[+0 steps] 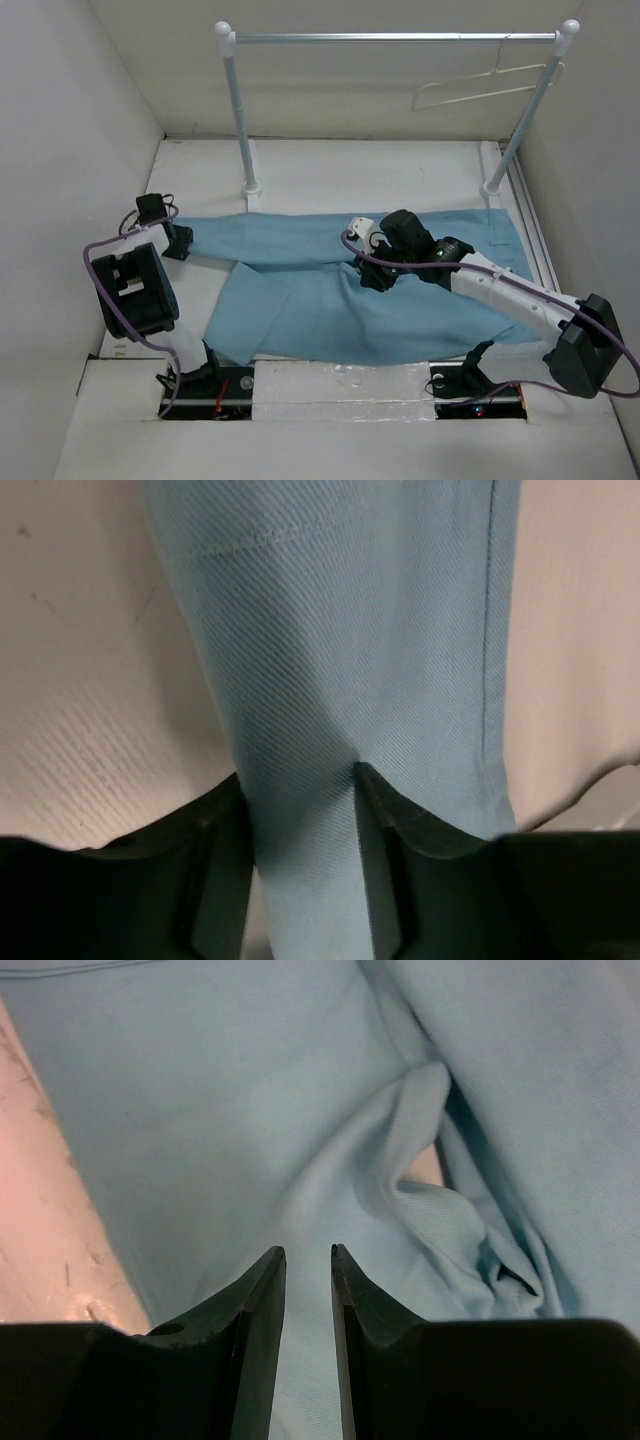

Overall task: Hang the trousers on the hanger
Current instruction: Flatten out the trousers at the center of the board.

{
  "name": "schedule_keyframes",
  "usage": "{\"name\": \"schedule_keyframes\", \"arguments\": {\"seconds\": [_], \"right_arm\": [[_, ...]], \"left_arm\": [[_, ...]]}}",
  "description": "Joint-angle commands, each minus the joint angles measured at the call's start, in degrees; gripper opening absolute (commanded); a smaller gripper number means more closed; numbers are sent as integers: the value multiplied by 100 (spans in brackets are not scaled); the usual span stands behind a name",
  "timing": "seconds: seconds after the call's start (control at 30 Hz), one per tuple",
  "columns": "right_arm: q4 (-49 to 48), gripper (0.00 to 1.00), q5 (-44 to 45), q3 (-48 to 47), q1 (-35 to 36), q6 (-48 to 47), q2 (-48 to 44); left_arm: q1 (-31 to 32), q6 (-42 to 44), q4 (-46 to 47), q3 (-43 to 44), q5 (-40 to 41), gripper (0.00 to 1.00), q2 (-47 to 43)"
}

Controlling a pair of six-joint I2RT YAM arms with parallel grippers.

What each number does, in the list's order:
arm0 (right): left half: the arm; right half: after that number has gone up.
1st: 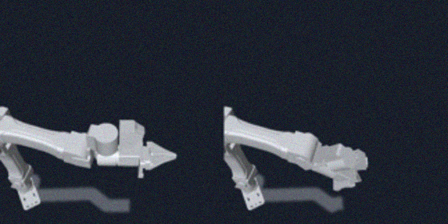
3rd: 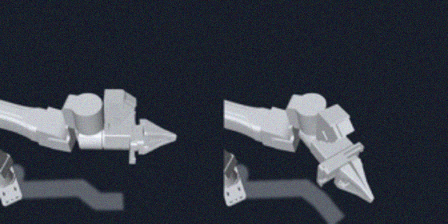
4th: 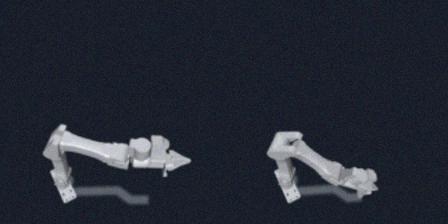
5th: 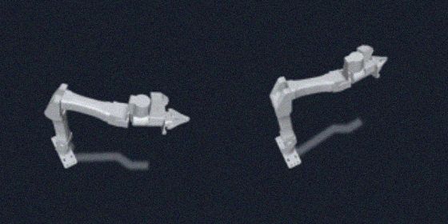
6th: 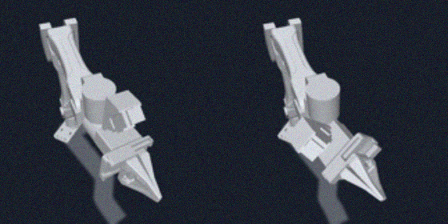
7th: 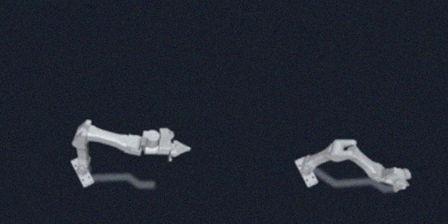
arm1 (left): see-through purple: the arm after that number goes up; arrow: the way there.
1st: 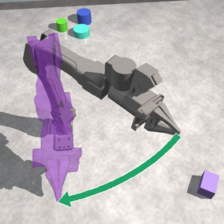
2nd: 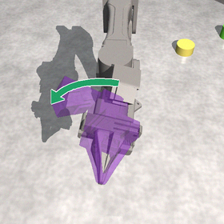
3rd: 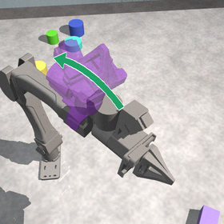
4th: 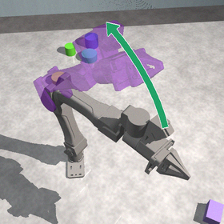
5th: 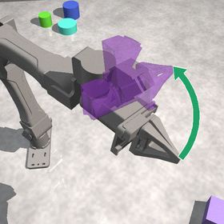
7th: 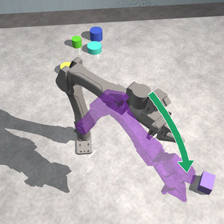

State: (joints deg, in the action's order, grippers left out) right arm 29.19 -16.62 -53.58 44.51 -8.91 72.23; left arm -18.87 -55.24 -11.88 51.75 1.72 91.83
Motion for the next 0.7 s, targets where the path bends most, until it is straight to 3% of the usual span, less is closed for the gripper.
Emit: {"name": "schedule_keyframes", "arguments": {"seconds": [0.0, 0.03, 0.07, 0.3, 0.5, 0.6, 0.67], "right_arm": [[43, 31, -140, -311, -136, -190, 55], [43, 31, -122, -293, -136, -182, 46], [26, 31, -78, -267, -136, -173, 46], [-255, 30, -218, 155, -548, -173, 204], [-370, 31, -464, 190, -917, -559, 388], [-344, 31, -605, 112, -1164, -674, 555], [-248, 32, -675, 32, -1225, -656, 617]], "left_arm": [[-20, -39, 230, 423, 31, 35, 124], [-20, 39, 230, 511, 22, 4, 194], [-20, 179, 99, 712, 109, 0, 195], [420, 989, -1359, 1557, 1216, 0, -587], [666, 1174, -2275, 1804, 1288, 0, -1351], [666, 1227, -2441, 2102, 1261, 7, -1107], [666, 1226, -2495, 2339, 1261, 25, -572]]}}
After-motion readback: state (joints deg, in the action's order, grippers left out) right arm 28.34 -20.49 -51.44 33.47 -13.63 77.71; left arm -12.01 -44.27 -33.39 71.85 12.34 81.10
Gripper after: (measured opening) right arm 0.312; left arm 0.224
